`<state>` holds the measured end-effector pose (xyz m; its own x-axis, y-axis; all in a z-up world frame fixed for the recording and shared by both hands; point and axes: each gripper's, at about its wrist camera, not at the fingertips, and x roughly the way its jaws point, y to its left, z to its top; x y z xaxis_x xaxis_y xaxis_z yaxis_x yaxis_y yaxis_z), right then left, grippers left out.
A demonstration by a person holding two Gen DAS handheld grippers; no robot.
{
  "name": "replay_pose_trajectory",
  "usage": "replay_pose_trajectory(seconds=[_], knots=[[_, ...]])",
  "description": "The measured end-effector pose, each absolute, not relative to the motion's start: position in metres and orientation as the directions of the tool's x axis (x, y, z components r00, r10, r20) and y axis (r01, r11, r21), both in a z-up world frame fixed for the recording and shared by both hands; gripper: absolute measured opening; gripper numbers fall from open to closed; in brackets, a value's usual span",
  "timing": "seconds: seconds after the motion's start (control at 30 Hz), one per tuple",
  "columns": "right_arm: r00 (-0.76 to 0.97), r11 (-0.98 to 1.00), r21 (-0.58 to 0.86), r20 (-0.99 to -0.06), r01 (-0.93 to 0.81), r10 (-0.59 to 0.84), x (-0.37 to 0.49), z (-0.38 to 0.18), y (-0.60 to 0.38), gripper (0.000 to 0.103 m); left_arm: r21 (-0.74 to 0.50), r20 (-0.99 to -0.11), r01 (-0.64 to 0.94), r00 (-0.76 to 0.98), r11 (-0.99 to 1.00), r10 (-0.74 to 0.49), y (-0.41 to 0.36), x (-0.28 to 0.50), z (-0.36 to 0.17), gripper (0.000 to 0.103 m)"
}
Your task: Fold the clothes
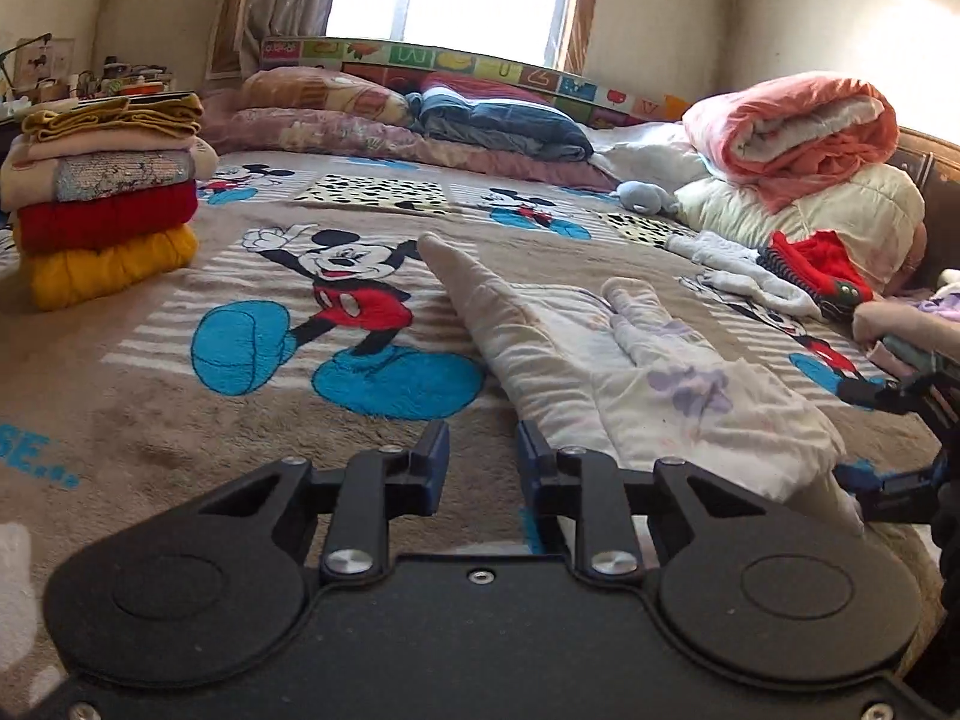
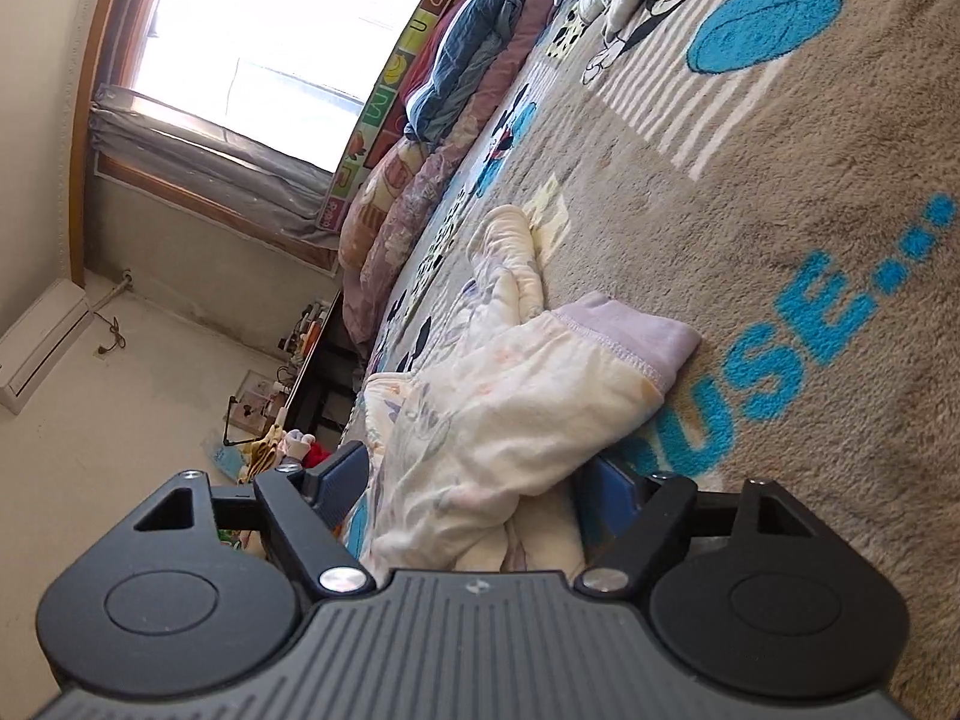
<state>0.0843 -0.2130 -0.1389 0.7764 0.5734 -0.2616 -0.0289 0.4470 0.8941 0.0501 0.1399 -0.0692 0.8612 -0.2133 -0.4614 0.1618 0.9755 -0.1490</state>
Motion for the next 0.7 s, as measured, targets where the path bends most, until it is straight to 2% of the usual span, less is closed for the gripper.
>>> replay_pose_trajectory(seconds=[0.07,0.17,0.23,0.5,0.7], knots=[[0.787,0.460,0.887,-0.258,-0.036,0.560,0.088,-0.136,-0.211,0.051,-0.119,-0.481,0.204,0.844,0.972,-0.236,0.132,0.049,-0.073,0.021],[0.801,0.485,0.871,-0.238,-0.074,0.549,0.095,-0.121,-0.210,0.033,-0.100,-0.510,0.249,0.819,0.963,-0.264,0.121,0.053,-0.077,0.015],[0.805,0.499,0.859,-0.216,-0.112,0.552,0.102,-0.107,-0.210,0.027,-0.117,-0.509,0.248,0.817,0.962,-0.272,0.121,0.056,-0.075,0.015],[0.798,0.538,0.808,-0.152,-0.240,0.583,0.135,-0.053,-0.220,0.025,-0.224,-0.474,0.212,0.829,0.951,-0.296,0.145,0.061,-0.066,0.015],[0.786,0.562,0.805,-0.218,-0.190,0.578,0.139,-0.059,-0.223,0.027,-0.247,-0.506,0.171,0.817,0.954,-0.278,0.156,0.063,-0.072,0.015]])
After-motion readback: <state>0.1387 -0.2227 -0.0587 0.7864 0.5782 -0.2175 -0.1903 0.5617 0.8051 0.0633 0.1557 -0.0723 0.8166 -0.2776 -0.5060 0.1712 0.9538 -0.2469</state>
